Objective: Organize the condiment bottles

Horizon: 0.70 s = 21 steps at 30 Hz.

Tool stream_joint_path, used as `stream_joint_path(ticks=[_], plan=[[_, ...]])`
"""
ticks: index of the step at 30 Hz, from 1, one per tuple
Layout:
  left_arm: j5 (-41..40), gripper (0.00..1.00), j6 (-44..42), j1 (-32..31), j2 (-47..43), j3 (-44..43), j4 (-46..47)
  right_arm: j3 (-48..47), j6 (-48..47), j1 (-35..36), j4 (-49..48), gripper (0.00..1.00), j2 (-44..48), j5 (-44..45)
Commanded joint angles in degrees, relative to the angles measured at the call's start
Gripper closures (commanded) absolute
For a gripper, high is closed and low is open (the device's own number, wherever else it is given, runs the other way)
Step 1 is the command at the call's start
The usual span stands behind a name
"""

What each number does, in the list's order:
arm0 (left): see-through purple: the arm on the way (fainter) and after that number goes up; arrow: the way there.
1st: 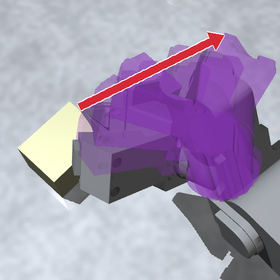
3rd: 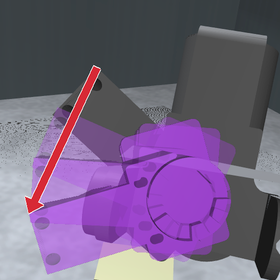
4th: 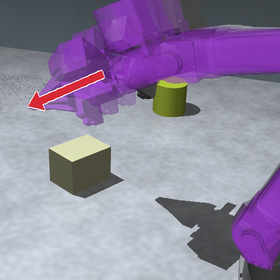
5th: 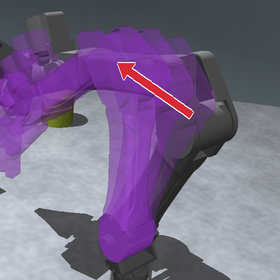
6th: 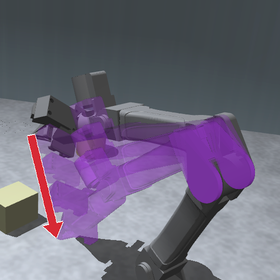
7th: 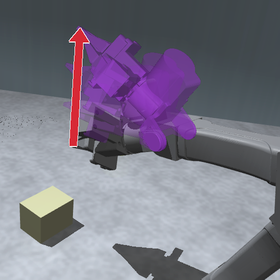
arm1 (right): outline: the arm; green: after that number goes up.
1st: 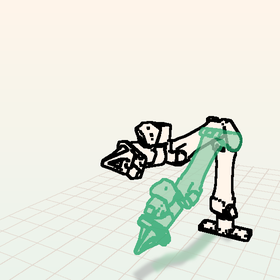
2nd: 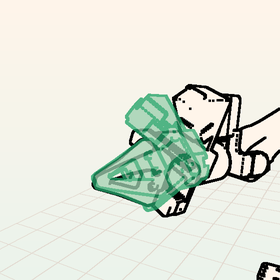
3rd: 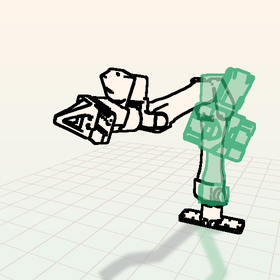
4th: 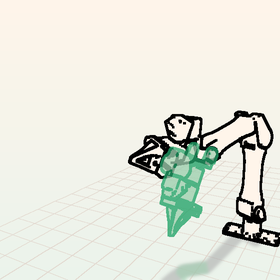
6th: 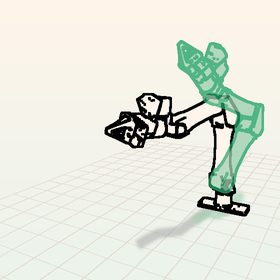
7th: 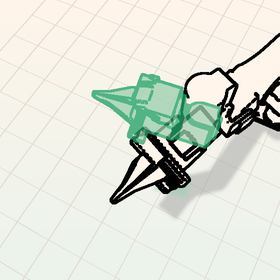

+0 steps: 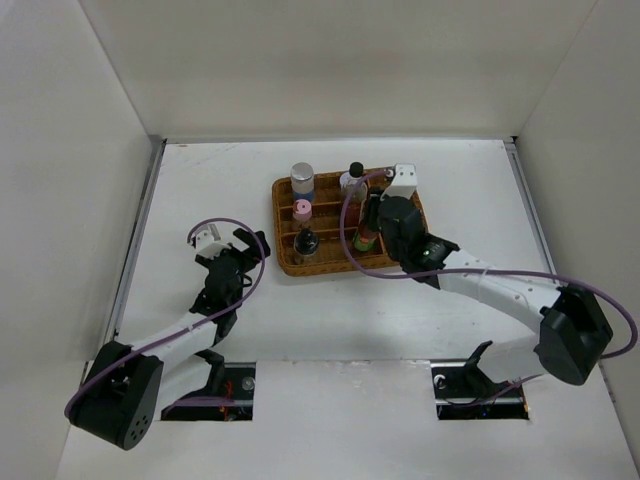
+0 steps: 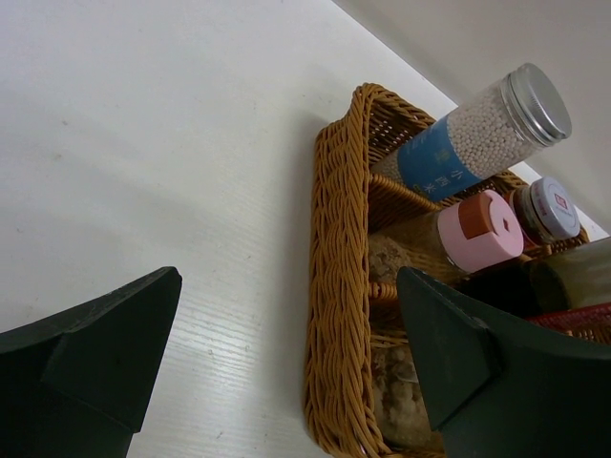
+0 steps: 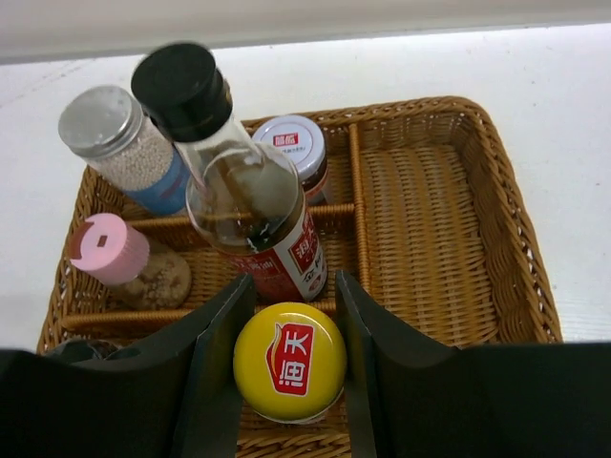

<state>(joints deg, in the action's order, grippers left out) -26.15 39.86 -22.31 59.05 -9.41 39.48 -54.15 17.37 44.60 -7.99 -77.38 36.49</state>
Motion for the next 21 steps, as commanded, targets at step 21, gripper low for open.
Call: stream_joint_path(ticks=[21], plan=[[0.66,0.00,1.10,-0.06,0.72,-3.77,-1.51,2.65,0.12,4.13,-11.96,0.47,-6.99,1.57]])
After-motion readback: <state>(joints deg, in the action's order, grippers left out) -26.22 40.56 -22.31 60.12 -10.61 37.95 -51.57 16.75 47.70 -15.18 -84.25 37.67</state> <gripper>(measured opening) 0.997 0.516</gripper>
